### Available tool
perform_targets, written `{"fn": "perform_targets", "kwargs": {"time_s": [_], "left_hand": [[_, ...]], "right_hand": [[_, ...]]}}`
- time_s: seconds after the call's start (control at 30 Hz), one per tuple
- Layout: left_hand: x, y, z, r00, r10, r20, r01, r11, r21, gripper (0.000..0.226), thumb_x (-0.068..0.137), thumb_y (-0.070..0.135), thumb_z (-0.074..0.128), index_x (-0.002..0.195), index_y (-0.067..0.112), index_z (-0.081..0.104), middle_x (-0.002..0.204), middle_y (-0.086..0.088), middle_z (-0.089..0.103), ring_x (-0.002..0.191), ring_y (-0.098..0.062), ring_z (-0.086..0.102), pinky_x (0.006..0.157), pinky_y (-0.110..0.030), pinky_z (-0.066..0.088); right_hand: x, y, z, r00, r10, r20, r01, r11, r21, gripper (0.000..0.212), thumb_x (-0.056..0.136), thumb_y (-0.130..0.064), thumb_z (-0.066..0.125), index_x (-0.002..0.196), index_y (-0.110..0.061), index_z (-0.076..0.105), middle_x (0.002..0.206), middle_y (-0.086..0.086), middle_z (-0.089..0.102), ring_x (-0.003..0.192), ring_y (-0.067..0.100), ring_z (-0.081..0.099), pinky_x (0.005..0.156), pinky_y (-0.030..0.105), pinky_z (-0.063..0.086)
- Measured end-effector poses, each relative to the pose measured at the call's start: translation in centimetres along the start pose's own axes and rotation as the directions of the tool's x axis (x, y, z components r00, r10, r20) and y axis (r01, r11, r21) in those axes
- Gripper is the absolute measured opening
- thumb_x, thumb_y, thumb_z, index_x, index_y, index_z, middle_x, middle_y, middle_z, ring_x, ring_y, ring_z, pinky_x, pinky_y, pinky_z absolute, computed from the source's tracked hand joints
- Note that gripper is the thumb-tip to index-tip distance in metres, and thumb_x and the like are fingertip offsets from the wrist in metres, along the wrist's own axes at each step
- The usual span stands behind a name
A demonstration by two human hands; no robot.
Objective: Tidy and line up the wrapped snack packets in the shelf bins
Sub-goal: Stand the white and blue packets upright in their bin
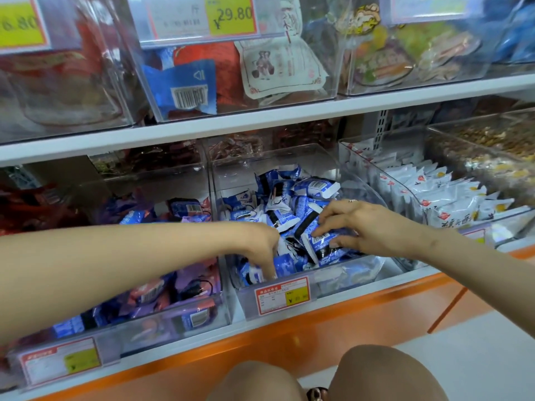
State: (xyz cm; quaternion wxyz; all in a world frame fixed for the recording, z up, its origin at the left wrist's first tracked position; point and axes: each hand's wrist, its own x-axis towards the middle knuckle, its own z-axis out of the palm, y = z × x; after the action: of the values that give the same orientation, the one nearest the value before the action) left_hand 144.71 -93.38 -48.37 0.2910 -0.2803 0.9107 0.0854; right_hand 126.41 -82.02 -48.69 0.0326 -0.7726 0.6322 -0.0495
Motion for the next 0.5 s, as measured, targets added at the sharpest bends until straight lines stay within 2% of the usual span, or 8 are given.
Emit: {"fn": "perform_targets", "kwargs": {"time_s": [0.1, 0.23, 0.33, 0.37, 0.43, 0.5], "left_hand": [[-1.2, -1.8, -2.2, 1.000, -0.001, 0.023, 0.004, 0.988, -0.154, 0.020, 0.083, 0.025, 0.068, 0.077, 0.014, 0.052, 0.066, 0.002, 0.044, 0.058, -0.014, 0.035, 0.055, -0.023, 0.030], [-2.0, -2.6, -3.5, 0.999, 0.031, 0.027, -0.023, 0.967, -0.252, 0.025, 0.084, 0.023, 0.066, 0.066, 0.018, 0.049, 0.061, 0.006, 0.044, 0.056, -0.010, 0.038, 0.058, -0.022, 0.032], [-2.2, -2.2, -3.3, 0.995, 0.069, 0.072, -0.051, 0.972, -0.228, 0.018, 0.083, 0.027, 0.068, 0.077, 0.015, 0.057, 0.069, 0.004, 0.049, 0.065, -0.013, 0.042, 0.062, -0.022, 0.035], [-2.3, -2.0, -3.1, 0.994, 0.087, 0.064, -0.070, 0.970, -0.234, 0.017, 0.083, 0.028, 0.068, 0.081, 0.014, 0.058, 0.071, 0.003, 0.050, 0.066, -0.013, 0.042, 0.062, -0.020, 0.035], [-2.7, -1.6, -3.2, 0.991, 0.127, -0.045, -0.135, 0.956, -0.262, 0.017, 0.083, 0.026, 0.068, 0.082, 0.015, 0.055, 0.071, 0.007, 0.050, 0.062, -0.008, 0.042, 0.056, -0.015, 0.033], [-3.4, -1.2, -3.5, 0.945, 0.150, -0.291, -0.222, 0.947, -0.232, 0.016, 0.083, 0.027, 0.068, 0.082, 0.020, 0.053, 0.072, 0.011, 0.051, 0.060, -0.004, 0.042, 0.052, -0.014, 0.033]], "right_hand": [[0.1, 0.1, 0.2, 1.000, 0.003, -0.010, -0.003, 1.000, 0.009, 0.030, 0.091, -0.035, 0.058, 0.120, -0.043, 0.058, 0.125, -0.017, 0.047, 0.087, -0.019, 0.038, 0.069, 0.005, 0.029], [0.2, 0.1, 0.2, 1.000, 0.007, -0.022, -0.007, 0.999, 0.038, 0.030, 0.089, -0.036, 0.060, 0.118, -0.044, 0.060, 0.123, -0.018, 0.047, 0.087, -0.027, 0.036, 0.068, 0.003, 0.031], [0.2, 0.2, 0.5, 0.999, 0.016, -0.036, -0.013, 0.997, 0.082, 0.027, 0.087, -0.033, 0.064, 0.114, -0.040, 0.064, 0.119, -0.016, 0.052, 0.090, -0.013, 0.044, 0.073, 0.006, 0.032], [0.2, 0.1, 0.6, 0.997, 0.022, -0.079, -0.011, 0.992, 0.130, 0.025, 0.086, -0.031, 0.066, 0.110, -0.037, 0.067, 0.115, -0.014, 0.056, 0.092, -0.006, 0.047, 0.077, 0.011, 0.035], [0.3, -0.3, 0.8, 0.966, 0.065, -0.250, -0.004, 0.971, 0.239, 0.020, 0.084, -0.029, 0.068, 0.104, -0.031, 0.071, 0.100, -0.011, 0.064, 0.089, 0.001, 0.051, 0.079, 0.020, 0.041], [0.3, -1.5, 0.2, 0.917, 0.165, -0.362, -0.001, 0.912, 0.411, 0.018, 0.083, -0.032, 0.066, 0.101, -0.032, 0.069, 0.091, -0.013, 0.066, 0.086, -0.003, 0.052, 0.078, 0.013, 0.040]]}}
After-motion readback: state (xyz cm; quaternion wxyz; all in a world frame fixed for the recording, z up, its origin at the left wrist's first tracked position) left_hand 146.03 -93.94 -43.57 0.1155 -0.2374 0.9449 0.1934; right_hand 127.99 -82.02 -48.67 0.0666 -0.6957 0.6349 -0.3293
